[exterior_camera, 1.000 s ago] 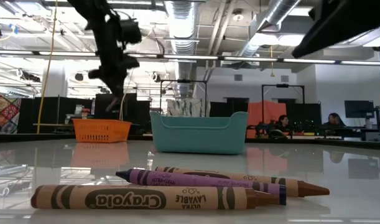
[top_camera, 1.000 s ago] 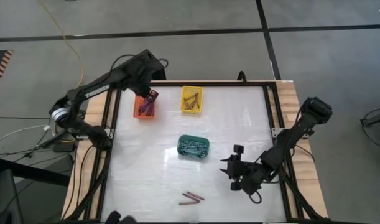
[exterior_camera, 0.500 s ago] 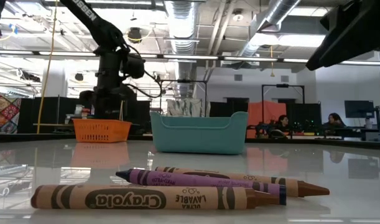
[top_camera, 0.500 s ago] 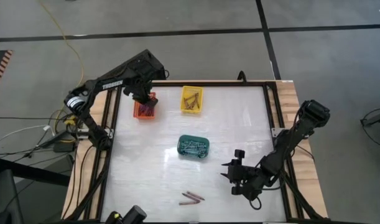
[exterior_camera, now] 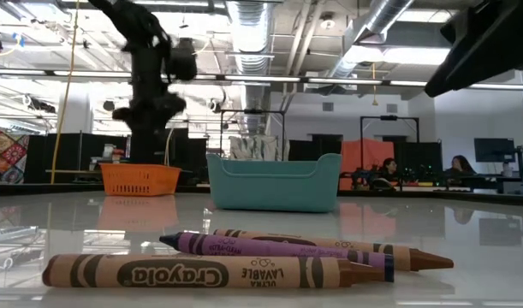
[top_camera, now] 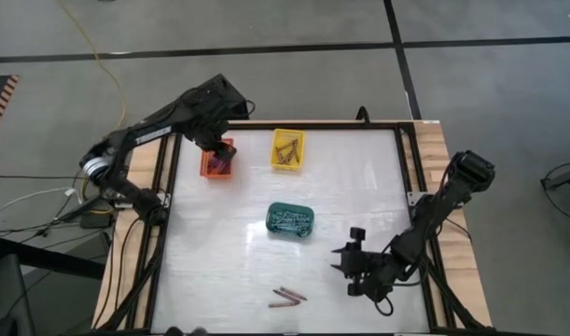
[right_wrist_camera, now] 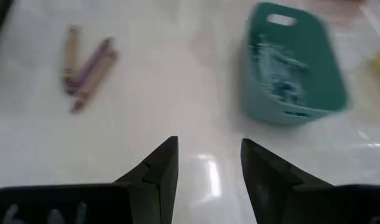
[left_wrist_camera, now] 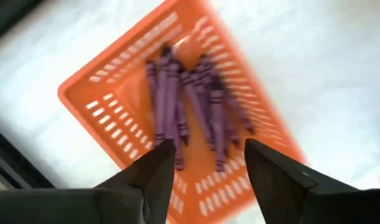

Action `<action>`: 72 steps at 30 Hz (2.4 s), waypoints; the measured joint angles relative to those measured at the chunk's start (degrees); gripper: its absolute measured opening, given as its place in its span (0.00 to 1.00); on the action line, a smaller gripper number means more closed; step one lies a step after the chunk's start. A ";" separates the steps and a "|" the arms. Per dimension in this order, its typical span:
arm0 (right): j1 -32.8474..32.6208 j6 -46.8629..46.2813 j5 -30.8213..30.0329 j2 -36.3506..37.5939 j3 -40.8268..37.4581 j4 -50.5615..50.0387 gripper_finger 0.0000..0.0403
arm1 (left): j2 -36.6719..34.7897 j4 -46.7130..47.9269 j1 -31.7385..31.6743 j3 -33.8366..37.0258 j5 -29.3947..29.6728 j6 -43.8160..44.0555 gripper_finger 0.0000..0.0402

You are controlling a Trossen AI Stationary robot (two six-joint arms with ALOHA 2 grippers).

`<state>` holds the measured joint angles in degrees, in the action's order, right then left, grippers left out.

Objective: Sort crayons
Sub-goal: Put the brown crayon into the yellow bin

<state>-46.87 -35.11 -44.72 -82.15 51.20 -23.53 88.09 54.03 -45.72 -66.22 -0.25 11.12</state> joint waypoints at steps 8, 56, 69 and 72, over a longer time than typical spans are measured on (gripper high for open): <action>0.49 12.10 10.54 -8.48 0.00 22.10 0.42 | -15.23 -0.59 12.84 0.00 -0.87 1.73 0.44; -0.37 -2.56 1.33 -34.32 18.62 18.12 0.29 | 18.10 -42.99 83.96 0.00 25.59 11.17 0.44; 1.44 -4.01 1.52 -34.38 18.67 15.98 0.27 | 20.01 -46.35 83.91 0.02 24.05 10.42 0.44; 2.57 -4.09 1.57 -34.36 18.69 15.52 0.27 | 20.14 -47.57 83.89 -0.04 24.14 10.74 0.44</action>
<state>-44.30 -39.20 -43.15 -116.51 69.89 -8.01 108.23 6.46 38.17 -66.26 23.89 21.86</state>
